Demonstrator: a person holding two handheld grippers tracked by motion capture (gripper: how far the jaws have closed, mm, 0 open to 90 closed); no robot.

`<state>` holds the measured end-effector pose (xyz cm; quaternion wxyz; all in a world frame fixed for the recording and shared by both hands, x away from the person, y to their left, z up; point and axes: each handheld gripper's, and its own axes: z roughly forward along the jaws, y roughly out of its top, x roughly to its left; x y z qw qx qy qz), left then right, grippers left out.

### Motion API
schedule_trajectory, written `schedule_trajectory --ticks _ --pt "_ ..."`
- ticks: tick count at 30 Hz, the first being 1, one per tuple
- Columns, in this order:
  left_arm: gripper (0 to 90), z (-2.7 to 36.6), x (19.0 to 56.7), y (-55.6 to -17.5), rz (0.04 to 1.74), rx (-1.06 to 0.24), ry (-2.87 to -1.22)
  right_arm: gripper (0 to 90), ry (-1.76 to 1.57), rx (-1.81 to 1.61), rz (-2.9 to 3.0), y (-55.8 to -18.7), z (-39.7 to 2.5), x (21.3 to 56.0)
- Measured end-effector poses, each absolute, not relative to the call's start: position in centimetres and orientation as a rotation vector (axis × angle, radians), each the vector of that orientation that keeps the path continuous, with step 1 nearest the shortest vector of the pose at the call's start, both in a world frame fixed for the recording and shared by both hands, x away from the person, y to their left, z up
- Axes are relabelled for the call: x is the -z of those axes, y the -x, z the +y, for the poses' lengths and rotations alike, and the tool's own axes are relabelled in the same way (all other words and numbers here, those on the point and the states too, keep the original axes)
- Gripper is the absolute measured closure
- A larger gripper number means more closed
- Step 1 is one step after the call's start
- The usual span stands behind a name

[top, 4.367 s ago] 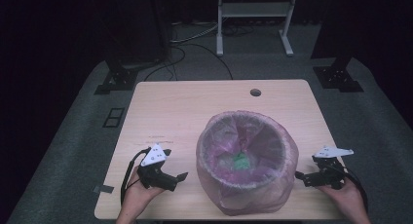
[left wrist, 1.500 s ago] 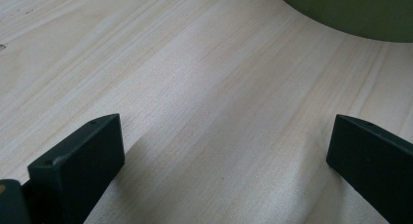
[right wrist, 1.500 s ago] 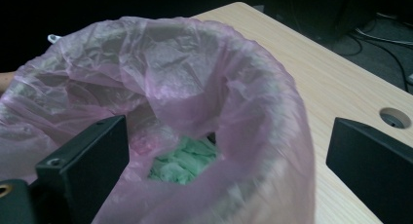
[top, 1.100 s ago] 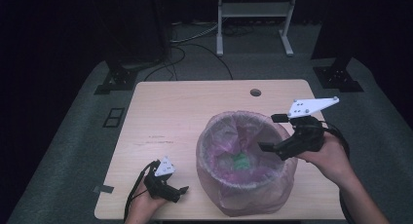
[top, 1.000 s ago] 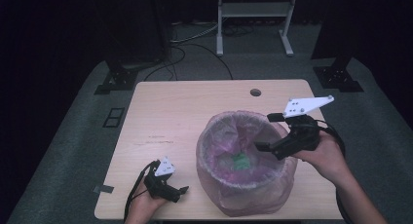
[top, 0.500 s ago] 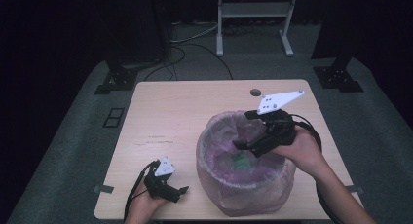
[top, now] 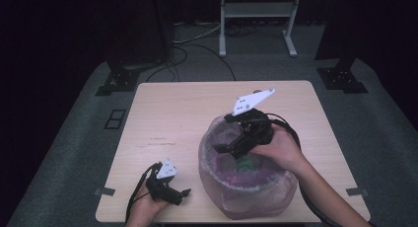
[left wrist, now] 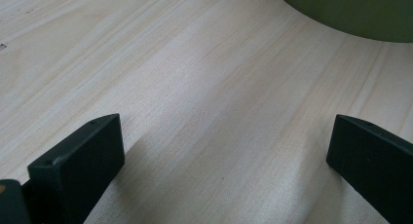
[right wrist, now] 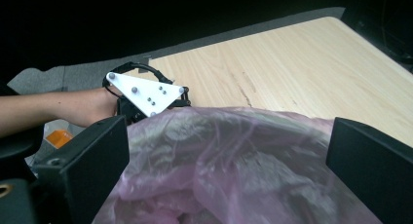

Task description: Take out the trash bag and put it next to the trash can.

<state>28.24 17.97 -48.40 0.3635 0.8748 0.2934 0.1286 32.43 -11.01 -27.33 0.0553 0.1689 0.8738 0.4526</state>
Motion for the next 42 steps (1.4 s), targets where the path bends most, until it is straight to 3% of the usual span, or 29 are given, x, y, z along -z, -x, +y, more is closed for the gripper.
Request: schedule_trajectory --ticks 11,16,18,22,25,27,42 --pt "0.0 18.0 48.4 -28.2 0.755 -0.331 -2.251 0.9 -0.455 -1.292 2.733 -32.6 -7.9 28.9" --pt "0.0 18.0 48.4 -28.2 0.755 -0.331 -2.251 14.4 -0.441 -1.295 2.761 -32.6 -7.7 29.3" --pt "0.0 18.0 48.4 -28.2 0.756 -0.331 -2.251 24.2 -0.440 -1.320 2.784 -32.7 -7.9 29.4" --pt "0.0 18.0 48.4 -28.2 0.756 -0.331 -2.250 51.9 -0.447 -1.321 2.819 -33.0 -8.1 29.7" --pt "0.0 18.0 48.4 -28.2 0.756 -0.331 -2.250 78.6 -0.418 -1.310 2.838 -32.8 -8.1 29.6" --pt "0.0 18.0 48.4 -28.2 0.756 -0.331 -2.250 89.8 -0.425 -1.288 2.840 -32.6 -8.0 29.6" --pt "0.0 18.0 48.4 -28.2 0.755 -0.332 -2.251 90.0 -0.544 -1.274 2.773 -32.3 -11.7 27.9"
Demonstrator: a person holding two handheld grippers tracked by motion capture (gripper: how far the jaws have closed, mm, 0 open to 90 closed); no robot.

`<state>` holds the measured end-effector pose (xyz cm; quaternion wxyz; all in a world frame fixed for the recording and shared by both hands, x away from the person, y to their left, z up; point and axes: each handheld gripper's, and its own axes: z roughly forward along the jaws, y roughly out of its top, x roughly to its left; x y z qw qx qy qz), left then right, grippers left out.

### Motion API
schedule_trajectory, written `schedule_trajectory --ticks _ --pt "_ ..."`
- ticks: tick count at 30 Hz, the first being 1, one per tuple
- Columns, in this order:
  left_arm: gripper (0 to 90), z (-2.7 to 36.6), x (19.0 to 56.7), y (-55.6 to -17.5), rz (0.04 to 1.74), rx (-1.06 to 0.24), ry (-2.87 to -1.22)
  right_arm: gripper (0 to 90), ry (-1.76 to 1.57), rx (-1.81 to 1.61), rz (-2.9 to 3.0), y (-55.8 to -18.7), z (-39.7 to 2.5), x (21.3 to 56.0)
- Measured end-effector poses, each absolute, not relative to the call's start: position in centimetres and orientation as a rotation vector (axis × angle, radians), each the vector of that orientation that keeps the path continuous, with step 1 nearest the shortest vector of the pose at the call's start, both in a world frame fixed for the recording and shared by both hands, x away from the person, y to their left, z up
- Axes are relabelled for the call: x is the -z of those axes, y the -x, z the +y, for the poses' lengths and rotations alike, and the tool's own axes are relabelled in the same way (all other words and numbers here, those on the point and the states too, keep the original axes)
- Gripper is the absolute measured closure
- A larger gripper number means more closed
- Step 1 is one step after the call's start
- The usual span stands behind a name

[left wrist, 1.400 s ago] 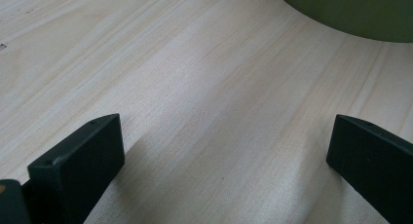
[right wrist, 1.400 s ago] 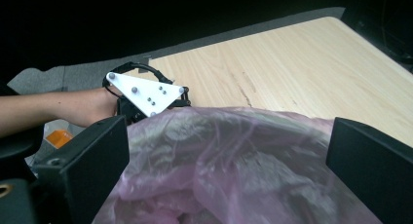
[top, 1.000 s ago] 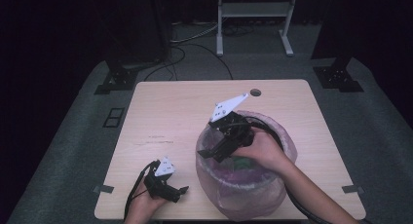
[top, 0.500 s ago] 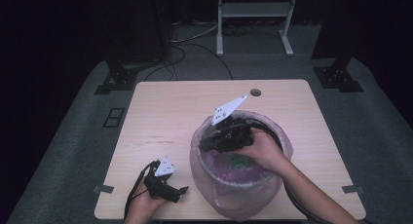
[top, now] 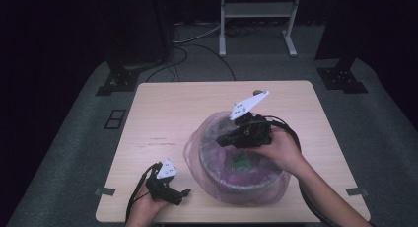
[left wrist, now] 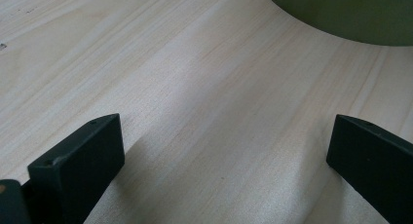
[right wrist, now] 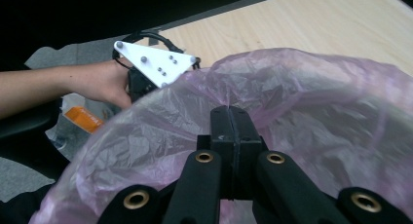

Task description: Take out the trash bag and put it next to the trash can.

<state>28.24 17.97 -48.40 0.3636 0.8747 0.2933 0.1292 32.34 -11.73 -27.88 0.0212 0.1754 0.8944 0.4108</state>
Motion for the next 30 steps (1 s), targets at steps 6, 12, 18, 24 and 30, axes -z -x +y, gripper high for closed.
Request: schedule_trajectory --ticks 6,12,18,24,30 --pt "0.0 18.0 48.4 -28.2 0.757 -0.330 -2.250 90.0 -0.602 -1.273 2.722 -32.0 -14.6 27.5" --pt "0.0 17.9 48.4 -28.2 0.758 -0.331 -2.249 90.0 -0.663 -1.285 2.675 -31.5 -17.4 27.4" --pt "0.0 17.9 48.4 -28.2 0.761 -0.333 -2.248 90.0 -0.723 -1.290 2.630 -31.1 -20.3 27.4" --pt "0.0 17.9 48.4 -28.2 0.762 -0.334 -2.248 90.0 -0.791 -1.285 2.585 -31.0 -23.1 27.5" --pt "0.0 17.9 48.4 -28.2 0.764 -0.334 -2.247 90.0 -0.857 -1.259 2.532 -30.7 -25.9 27.5"
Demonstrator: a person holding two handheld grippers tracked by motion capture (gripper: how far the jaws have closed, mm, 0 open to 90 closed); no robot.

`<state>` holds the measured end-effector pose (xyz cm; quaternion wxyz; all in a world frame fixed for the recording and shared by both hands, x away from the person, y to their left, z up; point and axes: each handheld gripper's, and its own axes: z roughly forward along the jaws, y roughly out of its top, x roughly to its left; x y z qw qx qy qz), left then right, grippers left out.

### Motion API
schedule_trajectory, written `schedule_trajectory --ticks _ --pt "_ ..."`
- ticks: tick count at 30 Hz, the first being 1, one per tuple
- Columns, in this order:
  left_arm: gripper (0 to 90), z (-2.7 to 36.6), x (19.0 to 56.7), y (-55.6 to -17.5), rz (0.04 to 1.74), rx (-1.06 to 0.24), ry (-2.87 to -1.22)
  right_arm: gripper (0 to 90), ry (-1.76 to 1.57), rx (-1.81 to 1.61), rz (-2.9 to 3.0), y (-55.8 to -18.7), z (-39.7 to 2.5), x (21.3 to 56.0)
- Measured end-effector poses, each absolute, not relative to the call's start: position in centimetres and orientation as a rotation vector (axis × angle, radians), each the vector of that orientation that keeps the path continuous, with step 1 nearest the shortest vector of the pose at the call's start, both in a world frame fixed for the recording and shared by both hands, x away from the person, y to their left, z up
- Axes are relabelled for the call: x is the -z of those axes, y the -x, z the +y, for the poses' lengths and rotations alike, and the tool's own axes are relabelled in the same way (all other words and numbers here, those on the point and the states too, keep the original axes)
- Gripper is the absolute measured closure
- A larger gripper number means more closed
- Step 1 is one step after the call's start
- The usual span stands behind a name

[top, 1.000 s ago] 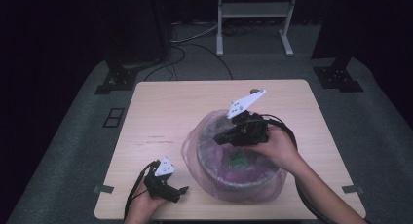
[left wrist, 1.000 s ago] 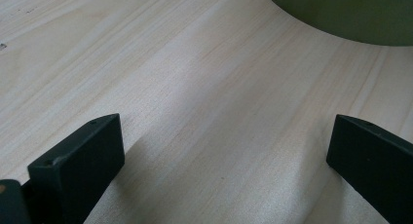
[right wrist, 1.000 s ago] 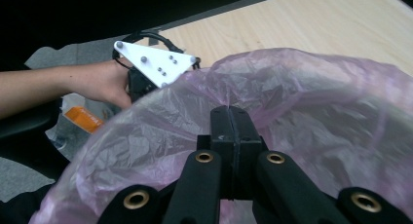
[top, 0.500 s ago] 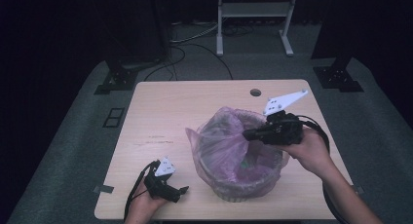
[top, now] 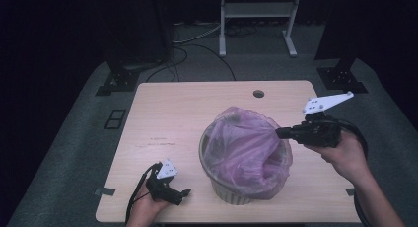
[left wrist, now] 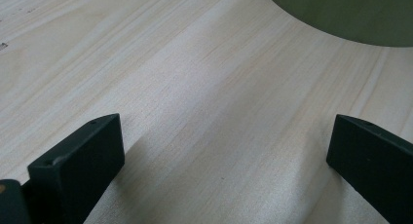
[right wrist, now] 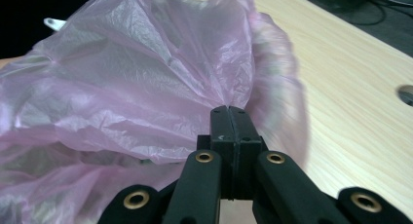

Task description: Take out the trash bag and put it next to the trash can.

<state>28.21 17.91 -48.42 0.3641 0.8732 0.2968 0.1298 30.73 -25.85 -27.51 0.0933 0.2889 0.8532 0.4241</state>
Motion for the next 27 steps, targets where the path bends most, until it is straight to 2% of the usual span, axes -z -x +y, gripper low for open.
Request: schedule_trajectory --ticks 9,11,13,14,17,25,27 --pt "0.0 17.9 48.4 -28.2 0.766 -0.335 -2.246 89.3 -0.930 -1.237 2.490 -30.8 -28.0 28.3" --pt "0.0 17.9 48.4 -28.2 0.766 -0.335 -2.246 76.4 -0.942 -1.279 2.480 -30.9 -28.0 28.4" --pt "0.0 17.9 48.4 -28.2 0.766 -0.335 -2.246 69.0 -0.957 -1.325 2.469 -31.1 -28.0 28.4" --pt "0.0 17.9 48.4 -28.2 0.766 -0.335 -2.246 61.4 -0.960 -1.342 2.459 -31.2 -27.9 28.3" --pt "0.0 17.9 48.4 -28.2 0.765 -0.336 -2.247 52.2 -0.954 -1.376 2.452 -31.5 -27.2 28.2" --pt "0.0 17.9 48.4 -28.2 0.766 -0.335 -2.247 42.3 -0.973 -1.310 2.459 -32.7 -25.5 29.5" --pt "0.0 17.9 48.4 -28.2 0.766 -0.335 -2.247 42.8 -0.995 -1.297 2.459 -32.9 -25.5 30.0"
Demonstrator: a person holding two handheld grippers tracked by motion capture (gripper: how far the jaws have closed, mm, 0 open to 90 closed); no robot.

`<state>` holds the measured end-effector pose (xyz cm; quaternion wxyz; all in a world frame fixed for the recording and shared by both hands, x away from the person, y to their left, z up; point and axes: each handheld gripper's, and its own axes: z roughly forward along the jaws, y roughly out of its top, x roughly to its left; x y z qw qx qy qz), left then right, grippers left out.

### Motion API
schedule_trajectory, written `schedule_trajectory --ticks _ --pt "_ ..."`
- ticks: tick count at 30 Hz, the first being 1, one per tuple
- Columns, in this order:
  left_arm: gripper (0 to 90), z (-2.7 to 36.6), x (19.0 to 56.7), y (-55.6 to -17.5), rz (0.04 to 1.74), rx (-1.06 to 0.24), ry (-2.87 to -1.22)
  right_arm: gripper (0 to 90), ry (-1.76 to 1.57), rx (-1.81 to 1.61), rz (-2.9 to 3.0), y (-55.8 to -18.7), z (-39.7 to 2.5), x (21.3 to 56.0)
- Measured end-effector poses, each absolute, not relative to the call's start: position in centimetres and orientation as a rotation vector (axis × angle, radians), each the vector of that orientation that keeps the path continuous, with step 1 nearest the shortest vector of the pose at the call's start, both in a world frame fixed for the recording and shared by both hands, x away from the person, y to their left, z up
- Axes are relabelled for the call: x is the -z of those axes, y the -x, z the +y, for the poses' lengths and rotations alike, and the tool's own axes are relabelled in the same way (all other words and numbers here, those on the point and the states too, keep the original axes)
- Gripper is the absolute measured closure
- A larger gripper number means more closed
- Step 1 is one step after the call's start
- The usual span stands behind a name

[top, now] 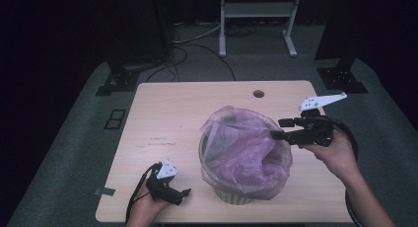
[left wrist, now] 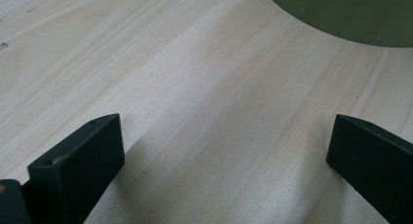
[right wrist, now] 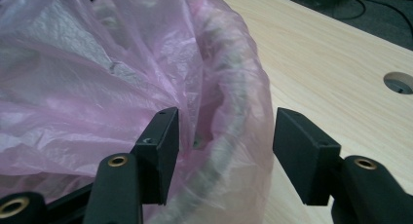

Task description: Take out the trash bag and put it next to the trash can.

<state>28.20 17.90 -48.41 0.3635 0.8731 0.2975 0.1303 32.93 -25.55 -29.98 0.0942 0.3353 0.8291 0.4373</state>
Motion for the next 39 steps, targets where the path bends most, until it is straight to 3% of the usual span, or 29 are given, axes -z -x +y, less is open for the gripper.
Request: schedule_trajectory --ticks 3,13,14,24,39 --pt "0.0 17.9 48.4 -28.2 0.766 -0.336 -2.247 56.1 -0.999 -1.297 2.465 -33.1 -25.6 30.4" --pt "0.0 17.9 48.4 -28.2 0.766 -0.335 -2.246 81.7 -0.992 -1.317 2.436 -32.5 -25.6 29.6" --pt "0.0 17.9 48.4 -28.2 0.767 -0.335 -2.246 90.0 -0.992 -1.331 2.431 -32.5 -25.8 29.5" --pt "0.0 17.9 48.4 -28.2 0.766 -0.335 -2.246 90.0 -0.977 -1.365 2.372 -32.0 -26.4 28.4" --pt "0.0 17.9 48.4 -28.2 0.766 -0.335 -2.246 90.0 -0.915 -1.456 2.237 -31.7 -27.1 23.2"
